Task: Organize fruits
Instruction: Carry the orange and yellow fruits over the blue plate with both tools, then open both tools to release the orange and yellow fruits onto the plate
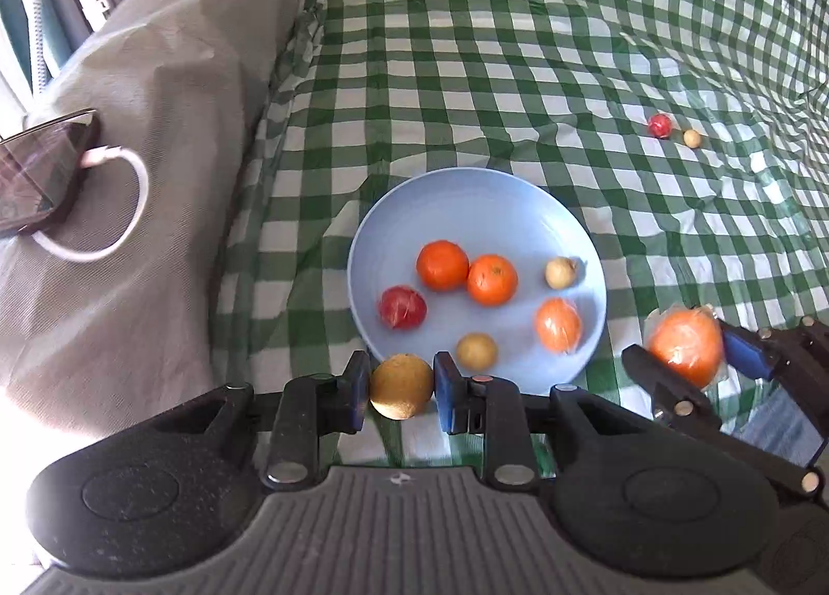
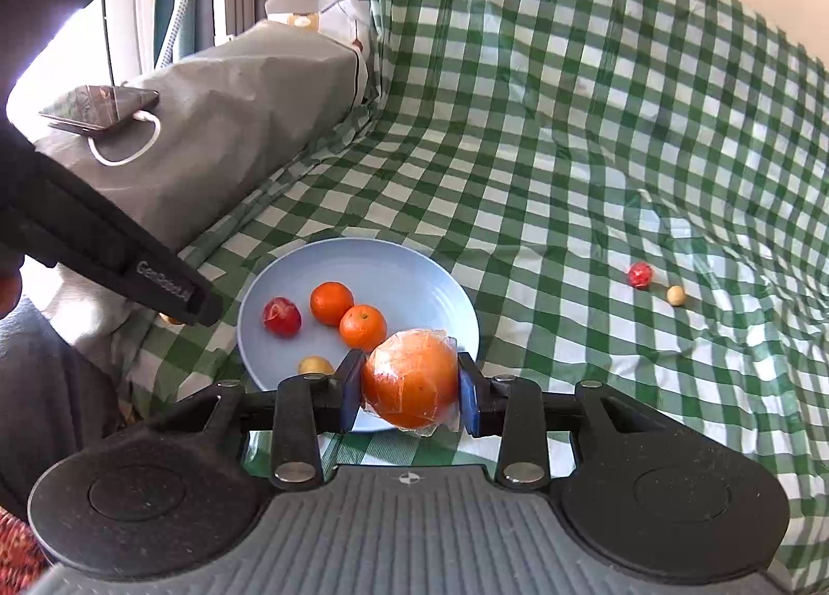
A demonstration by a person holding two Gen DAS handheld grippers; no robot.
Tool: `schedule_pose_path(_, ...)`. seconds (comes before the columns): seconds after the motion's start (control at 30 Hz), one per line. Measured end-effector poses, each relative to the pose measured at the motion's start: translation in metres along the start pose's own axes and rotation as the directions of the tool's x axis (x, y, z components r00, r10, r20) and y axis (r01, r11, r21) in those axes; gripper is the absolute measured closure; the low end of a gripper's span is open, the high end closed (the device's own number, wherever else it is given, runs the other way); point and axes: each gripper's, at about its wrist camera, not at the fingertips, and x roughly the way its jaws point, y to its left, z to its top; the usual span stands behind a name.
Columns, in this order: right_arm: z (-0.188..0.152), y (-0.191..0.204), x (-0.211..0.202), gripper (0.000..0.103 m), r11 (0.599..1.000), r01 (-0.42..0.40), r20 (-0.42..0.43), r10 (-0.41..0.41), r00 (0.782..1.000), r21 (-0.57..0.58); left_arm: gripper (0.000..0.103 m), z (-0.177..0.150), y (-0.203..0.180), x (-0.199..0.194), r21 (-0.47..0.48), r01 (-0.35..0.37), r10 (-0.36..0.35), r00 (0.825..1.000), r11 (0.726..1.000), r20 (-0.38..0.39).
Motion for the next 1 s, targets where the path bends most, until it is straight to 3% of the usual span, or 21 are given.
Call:
schedule_pose_path(0.3,0.013,-0.007,0.055,0.065,1.000,-0.002,-0.071,0.004,0.997,0.027,0.074,0.035,-0.003,0.050,0.015,-0.010,0.011,0.999,1.000,-0.041)
schedule_pose_path(0.57,0.020,-0.002,0.102,0.065,0.999,-0.025,-0.132,0.020,0.991,-0.039,0.073,0.053,-0.005,0.088,0.034,-0.036,0.038,0.997,0.999,-0.060)
schedule_pose_path(0.6,0.021,-0.001,0.106,0.065,0.998,-0.030,-0.137,0.023,0.990,-0.046,0.071,0.055,-0.004,0.089,0.030,-0.035,0.036,0.998,0.999,-0.050)
schedule_pose_path(0.63,0.022,0.000,0.111,0.064,0.998,-0.034,-0.141,0.027,0.990,-0.052,0.050,0.057,-0.003,0.088,0.026,-0.031,0.032,0.999,0.999,-0.040)
schedule_pose_path(0.67,0.024,0.000,0.114,0.061,0.998,-0.038,-0.139,0.030,0.990,-0.055,0.019,0.058,-0.002,0.086,0.021,-0.028,0.028,0.999,0.999,-0.028)
schedule_pose_path(0.7,0.026,0.000,0.115,0.056,0.998,-0.042,-0.130,0.034,0.991,-0.057,0.006,0.059,-0.001,0.081,0.010,-0.027,0.027,1.000,1.000,-0.004)
schedule_pose_path(0.73,0.027,0.000,0.115,0.040,0.998,-0.034,-0.117,0.027,0.993,-0.059,0.000,0.058,0.001,0.074,-0.001,-0.026,0.026,0.999,1.000,0.029)
schedule_pose_path(0.77,0.029,0.000,0.114,0.024,0.998,-0.019,-0.102,0.013,0.995,-0.060,0.000,0.057,0.001,0.067,-0.007,-0.019,0.019,0.998,1.000,0.054)
schedule_pose_path(0.8,0.031,-0.001,0.111,0.019,0.998,-0.007,-0.088,0.001,0.996,-0.060,0.000,0.055,0.002,0.061,0.000,-0.004,0.004,0.998,1.000,0.059)
schedule_pose_path(1.0,0.022,-0.004,0.064,0.009,1.000,-0.013,-0.117,0.011,0.993,-0.013,0.000,0.020,0.009,0.023,0.004,-0.028,0.028,0.999,1.000,0.033)
